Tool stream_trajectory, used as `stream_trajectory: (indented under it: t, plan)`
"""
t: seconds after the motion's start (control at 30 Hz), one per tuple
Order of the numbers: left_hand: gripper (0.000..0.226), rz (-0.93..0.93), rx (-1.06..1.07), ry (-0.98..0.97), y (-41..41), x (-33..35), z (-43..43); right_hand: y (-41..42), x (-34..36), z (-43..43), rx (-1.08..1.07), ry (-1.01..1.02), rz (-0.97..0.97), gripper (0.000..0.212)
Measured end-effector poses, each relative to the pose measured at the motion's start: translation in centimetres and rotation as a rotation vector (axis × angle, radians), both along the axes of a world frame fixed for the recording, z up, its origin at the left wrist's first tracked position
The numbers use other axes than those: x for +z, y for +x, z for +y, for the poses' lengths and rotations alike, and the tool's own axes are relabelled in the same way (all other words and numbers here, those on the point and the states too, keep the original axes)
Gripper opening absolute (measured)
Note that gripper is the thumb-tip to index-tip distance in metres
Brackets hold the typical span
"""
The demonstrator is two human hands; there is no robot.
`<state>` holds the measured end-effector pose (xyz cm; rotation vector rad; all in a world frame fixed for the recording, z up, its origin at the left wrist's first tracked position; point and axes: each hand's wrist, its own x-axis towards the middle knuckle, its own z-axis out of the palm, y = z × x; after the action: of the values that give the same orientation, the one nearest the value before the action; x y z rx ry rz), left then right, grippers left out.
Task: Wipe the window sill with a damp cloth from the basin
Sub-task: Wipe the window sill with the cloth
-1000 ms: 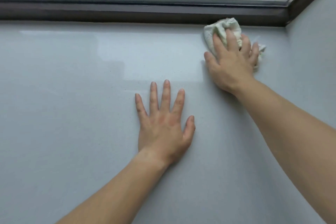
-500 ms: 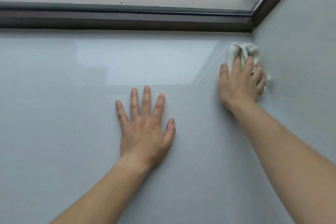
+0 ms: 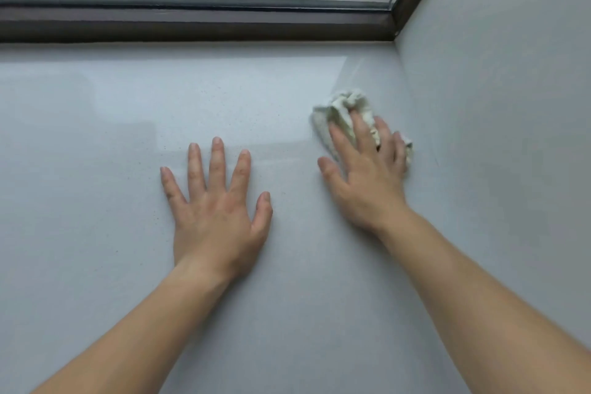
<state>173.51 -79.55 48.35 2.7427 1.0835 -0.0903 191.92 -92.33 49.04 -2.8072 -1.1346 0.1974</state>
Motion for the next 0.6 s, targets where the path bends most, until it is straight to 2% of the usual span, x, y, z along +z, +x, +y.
stream_trajectory:
  t: [0.07, 0.1, 0.27, 0.4, 0.5, 0.6]
  plan:
    - [0.07, 0.005, -0.005, 0.001, -0.1, 0.1, -0.1, -2.1, 0.0, -2.3, 0.129, -0.043, 0.04, 0.063]
    - [0.07, 0.0, -0.007, 0.0, -0.1, 0.0, -0.1, -1.0, 0.0, -2.4, 0.123, -0.066, 0.057, 0.062]
    - [0.07, -0.029, -0.017, -0.029, -0.4, 0.1, 0.1, 4.2, 0.0, -1.0, -0.236, -0.042, 0.037, 0.059]
    - [0.063, -0.107, -0.043, -0.093, -0.8, 0.8, -0.8, -3.3, -0.3, -7.6, -0.322, 0.021, -0.01, 0.065]
    - [0.057, -0.109, -0.128, -0.089, -2.4, 1.4, -4.3, -9.0, 0.3, -13.2, -0.345, -0.054, 0.03, 0.067]
    - [0.056, -0.088, -0.17, -0.077, -5.2, 1.6, -8.6, -7.7, 0.4, -12.5, -0.363, -0.088, 0.038, 0.069]
